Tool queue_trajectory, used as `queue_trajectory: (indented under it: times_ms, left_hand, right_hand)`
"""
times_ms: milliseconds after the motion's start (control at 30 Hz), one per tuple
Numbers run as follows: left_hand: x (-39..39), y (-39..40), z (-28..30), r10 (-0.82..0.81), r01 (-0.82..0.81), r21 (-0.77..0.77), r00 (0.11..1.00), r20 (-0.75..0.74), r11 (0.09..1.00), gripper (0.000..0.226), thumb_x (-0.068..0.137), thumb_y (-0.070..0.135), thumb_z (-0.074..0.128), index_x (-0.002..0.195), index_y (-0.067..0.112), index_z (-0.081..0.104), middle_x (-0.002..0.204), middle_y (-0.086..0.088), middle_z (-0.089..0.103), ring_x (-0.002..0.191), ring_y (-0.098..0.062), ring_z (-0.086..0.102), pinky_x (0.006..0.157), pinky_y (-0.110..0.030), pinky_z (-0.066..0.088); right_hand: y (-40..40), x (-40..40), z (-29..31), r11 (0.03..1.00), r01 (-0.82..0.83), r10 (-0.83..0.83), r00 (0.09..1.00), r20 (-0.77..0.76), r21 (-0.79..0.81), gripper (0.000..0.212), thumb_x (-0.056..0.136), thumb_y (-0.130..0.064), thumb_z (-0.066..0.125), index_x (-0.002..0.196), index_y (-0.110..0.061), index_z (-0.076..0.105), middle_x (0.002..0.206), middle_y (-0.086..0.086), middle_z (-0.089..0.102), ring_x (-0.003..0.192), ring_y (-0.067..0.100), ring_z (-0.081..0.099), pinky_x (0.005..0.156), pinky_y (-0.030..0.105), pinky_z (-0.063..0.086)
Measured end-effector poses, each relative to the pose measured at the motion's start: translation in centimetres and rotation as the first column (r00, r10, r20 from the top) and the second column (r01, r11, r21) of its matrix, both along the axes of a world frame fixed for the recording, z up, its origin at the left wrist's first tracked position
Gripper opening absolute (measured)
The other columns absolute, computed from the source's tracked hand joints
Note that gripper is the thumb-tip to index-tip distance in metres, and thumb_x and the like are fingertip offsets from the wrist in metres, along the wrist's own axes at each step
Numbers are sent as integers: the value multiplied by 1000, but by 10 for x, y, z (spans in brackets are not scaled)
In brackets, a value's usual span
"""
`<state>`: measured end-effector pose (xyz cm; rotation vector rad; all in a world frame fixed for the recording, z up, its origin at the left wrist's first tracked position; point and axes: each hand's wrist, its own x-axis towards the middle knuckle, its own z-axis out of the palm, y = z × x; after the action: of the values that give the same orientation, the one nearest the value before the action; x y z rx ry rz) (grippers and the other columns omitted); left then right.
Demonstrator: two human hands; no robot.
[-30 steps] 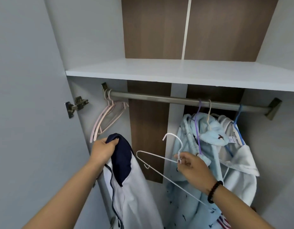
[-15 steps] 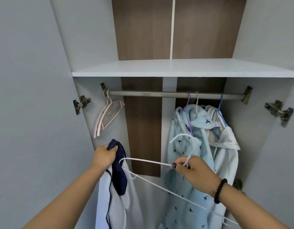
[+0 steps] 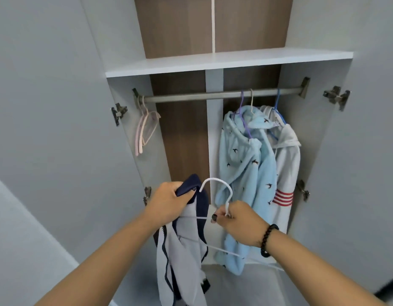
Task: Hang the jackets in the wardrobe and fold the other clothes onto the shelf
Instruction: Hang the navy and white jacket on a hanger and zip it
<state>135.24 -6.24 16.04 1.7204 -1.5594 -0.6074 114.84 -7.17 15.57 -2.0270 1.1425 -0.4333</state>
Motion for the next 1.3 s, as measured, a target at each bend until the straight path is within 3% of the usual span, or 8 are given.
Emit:
queue_trajectory:
  times_ms: [233,433,533,633,767,967,1167,1300]
  left_hand:
    - [14,19,-6,53,-101,103,919,392,990,50,92,34,57,48,20,39,53,2,46,54,-17,47,47,-26,31]
    - [-26,27,-7,-4,-10,134,994,105,991,36,90,33,64,71,2,64,59,-5,56,52,-14,48,51,-24,36]
    - [-53,31,7,-44,45,39,999,-25,998,23,88,28,67,78,8,73,64,-8,64,54,-12,53,53,-22,41]
    - [-71,34,23,-85,82,-75,996,-31,994,16,87,28,68,78,16,73,69,-4,66,58,-10,57,54,-18,42]
    - [-79,36,34,-157,227,-212,941,301,951,16,90,38,60,78,28,63,80,8,50,67,-7,50,59,-21,37]
    - [-88,24,52,56,319,-339,650,758,885,35,93,50,46,95,20,64,93,5,56,87,-18,52,76,-35,40]
    - [-96,8,51,28,205,-273,750,660,940,43,93,58,37,89,18,53,78,9,52,69,-16,54,61,-29,43]
    - [-92,-8,58,86,110,-330,846,526,938,35,93,52,50,79,19,50,69,8,50,64,-16,48,55,-30,33]
  right_hand:
    - [27,-48,33,986,42,-59,992,108,159,29,93,-14,55,72,-18,74,41,-12,38,41,9,24,42,19,20]
    - [27,-44,31,977,17,-38,995,95,212,31,93,-13,56,69,-21,73,51,-5,47,46,12,24,47,24,21]
    - [19,-39,28,975,18,-39,995,92,220,24,93,-12,54,86,2,72,38,-13,39,39,6,24,42,16,22]
    - [12,-40,31,984,10,-40,985,168,178,27,88,-8,59,71,13,58,42,-9,29,40,5,23,46,15,25]
    - [-5,-63,45,979,36,-109,922,371,198,18,87,-1,60,77,12,66,38,-12,35,35,2,27,39,11,24]
    - [-15,-84,51,984,-1,-85,874,478,177,16,87,-5,62,88,9,70,42,-6,30,40,8,21,40,17,19]
    - [-27,-101,63,994,112,-92,859,504,-10,21,88,-4,61,70,-10,71,60,-5,65,45,13,47,46,16,39]
    - [-44,-136,60,929,301,-199,896,397,-214,18,85,-8,65,93,-22,70,87,-11,71,79,-1,63,72,8,46]
